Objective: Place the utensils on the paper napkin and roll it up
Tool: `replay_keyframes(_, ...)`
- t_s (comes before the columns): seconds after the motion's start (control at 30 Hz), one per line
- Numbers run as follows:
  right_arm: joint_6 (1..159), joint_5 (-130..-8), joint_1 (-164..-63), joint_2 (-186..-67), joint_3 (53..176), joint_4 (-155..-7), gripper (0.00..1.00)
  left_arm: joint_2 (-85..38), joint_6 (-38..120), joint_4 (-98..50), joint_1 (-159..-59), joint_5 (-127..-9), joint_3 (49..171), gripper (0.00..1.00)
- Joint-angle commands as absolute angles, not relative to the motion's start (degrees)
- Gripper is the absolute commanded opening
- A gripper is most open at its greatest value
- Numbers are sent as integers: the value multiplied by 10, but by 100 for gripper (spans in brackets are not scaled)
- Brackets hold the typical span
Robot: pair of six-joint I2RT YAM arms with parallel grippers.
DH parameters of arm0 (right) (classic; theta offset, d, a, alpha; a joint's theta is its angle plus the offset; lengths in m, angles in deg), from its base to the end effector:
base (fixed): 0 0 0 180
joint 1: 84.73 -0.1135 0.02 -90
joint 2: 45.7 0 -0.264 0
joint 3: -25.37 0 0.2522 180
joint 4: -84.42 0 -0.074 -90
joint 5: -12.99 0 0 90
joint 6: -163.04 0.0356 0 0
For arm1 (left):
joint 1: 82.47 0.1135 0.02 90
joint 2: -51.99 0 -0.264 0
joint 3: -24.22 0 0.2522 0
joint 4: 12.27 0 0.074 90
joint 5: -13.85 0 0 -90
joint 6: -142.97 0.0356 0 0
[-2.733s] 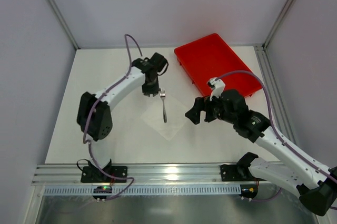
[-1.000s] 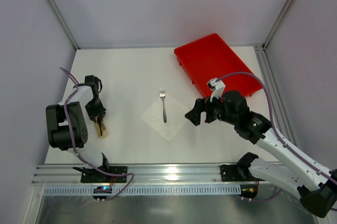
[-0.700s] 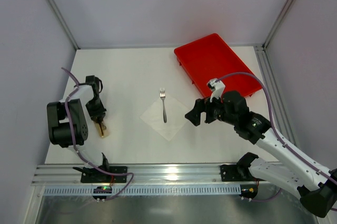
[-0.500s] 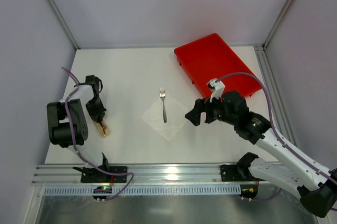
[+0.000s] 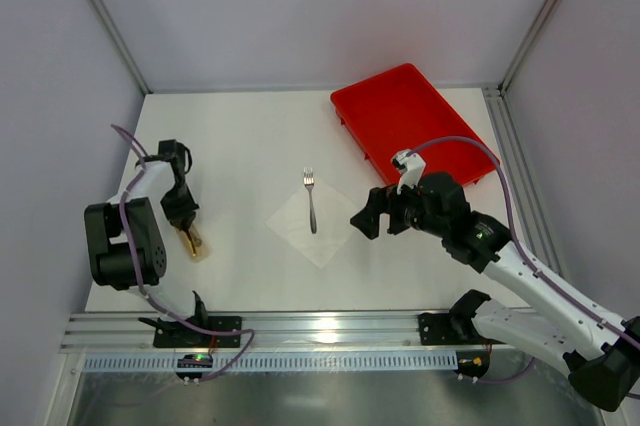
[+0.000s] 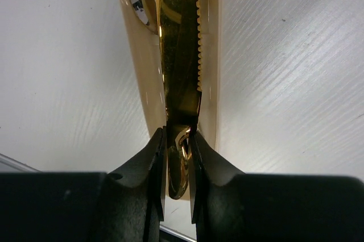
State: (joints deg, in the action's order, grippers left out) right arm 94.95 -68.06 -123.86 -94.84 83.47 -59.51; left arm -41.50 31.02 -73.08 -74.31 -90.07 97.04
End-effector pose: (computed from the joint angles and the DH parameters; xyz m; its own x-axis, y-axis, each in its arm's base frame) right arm 0.1467 0.1265 0.3027 -0.6007 -0.0135 -0.7994 -0.5461 0.7372 0.3979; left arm 0.2840 0.0494 0.1806 -0.8433 -0.4875 -0.2263 -0.5264 0.8340 0.1653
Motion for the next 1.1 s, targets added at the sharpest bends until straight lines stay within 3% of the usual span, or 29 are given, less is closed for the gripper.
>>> replay_keyframes(0.0, 957, -678, -1236, -952, 838, -613, 100, -383, 316, -761, -739, -914, 1000, 0)
replay_keyframes(0.2, 953, -680, -1236, -954, 845, -606, 100, -341, 273, -790, -788, -881, 1048, 0)
replay_keyframes(0.4, 943, -689, -1236, -964, 854, -584, 100, -372, 185, -817, -1011, -910, 1142, 0)
replay_keyframes(0.63, 947, -696, -1236, -968, 855, -576, 100, -494, 113, -777, -1158, -880, 1255, 0)
replay_keyframes(0.87, 949, -701, -1236, -969, 855, -570, 100, -652, 109, -823, -1233, -911, 1424, 0)
replay_keyframes(1.07, 945, -705, -1236, -958, 856, -559, 100, -700, 85, -828, -1244, -898, 1441, 0)
